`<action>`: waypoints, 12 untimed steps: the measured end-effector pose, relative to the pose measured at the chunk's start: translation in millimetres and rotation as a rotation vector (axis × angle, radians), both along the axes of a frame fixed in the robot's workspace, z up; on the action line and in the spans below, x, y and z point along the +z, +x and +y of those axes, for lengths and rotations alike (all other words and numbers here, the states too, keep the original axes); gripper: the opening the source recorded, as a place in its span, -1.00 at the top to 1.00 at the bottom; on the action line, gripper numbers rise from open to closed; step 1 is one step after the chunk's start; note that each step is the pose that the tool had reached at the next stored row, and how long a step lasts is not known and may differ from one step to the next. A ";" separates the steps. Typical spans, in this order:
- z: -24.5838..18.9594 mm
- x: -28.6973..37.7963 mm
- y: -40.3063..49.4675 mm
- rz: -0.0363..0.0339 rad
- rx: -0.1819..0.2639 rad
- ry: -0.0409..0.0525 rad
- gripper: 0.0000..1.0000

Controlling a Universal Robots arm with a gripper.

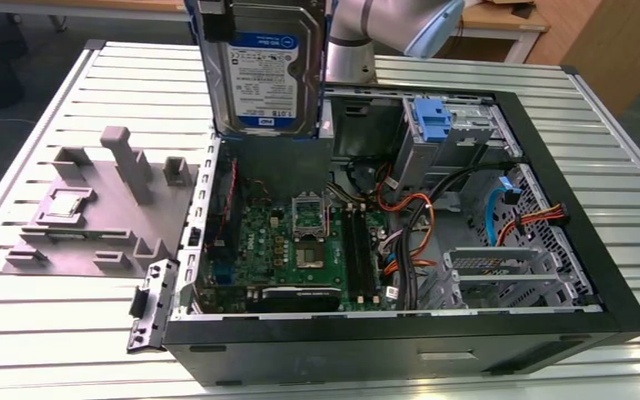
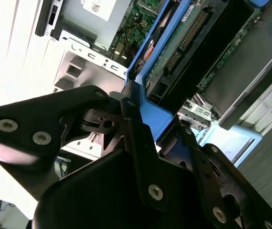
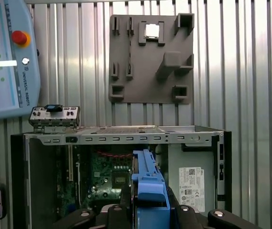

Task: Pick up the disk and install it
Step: 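Pick up the disk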

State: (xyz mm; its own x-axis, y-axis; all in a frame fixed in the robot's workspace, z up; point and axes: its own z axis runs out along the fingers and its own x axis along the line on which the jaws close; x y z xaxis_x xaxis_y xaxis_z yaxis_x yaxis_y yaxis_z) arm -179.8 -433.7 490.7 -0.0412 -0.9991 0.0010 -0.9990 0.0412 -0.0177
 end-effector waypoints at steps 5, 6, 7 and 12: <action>-1.0 0.0 3.8 0.0000 0.000 0.0000 0.27; -1.2 0.0 4.5 0.0000 0.000 0.0000 0.27; -1.4 0.0 5.2 0.0000 0.000 0.0000 0.27; -2.3 0.0 9.1 0.0000 0.000 -0.0001 0.27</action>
State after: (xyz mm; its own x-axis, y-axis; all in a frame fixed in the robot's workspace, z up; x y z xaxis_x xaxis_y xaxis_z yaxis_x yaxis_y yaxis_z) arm -170.7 -436.0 490.7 -0.0412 -0.9991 0.0011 -0.9990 0.0412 -0.0177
